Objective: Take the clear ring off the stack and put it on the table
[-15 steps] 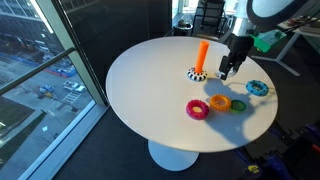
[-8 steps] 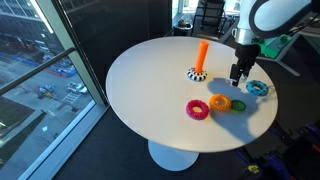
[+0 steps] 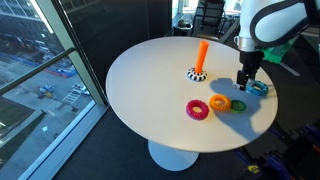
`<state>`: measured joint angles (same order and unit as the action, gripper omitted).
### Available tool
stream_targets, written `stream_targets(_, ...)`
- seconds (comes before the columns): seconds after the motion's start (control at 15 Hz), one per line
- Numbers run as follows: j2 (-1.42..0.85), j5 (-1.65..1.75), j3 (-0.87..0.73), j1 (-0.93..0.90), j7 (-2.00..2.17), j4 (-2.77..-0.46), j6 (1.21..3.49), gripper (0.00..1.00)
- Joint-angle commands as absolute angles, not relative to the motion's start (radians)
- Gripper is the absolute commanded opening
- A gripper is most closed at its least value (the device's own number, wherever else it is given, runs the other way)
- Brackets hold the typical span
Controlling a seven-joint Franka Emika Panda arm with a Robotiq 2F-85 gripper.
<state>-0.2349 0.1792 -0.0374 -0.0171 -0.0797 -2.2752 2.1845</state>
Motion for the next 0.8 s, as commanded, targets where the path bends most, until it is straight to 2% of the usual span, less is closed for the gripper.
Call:
stream_targets(0.0,-0.272,0.226,-0.033,-0.017,-0.075,-2.260,2.160,0.66)
stream_targets(0.53,-0.343,0.265,-0.030,-0.028,-0.078,-2.243,2.150,0.67)
stream_targets(0.73,-0.341,0.268,-0.031,-0.028,-0.080,-2.241,2.145,0.98)
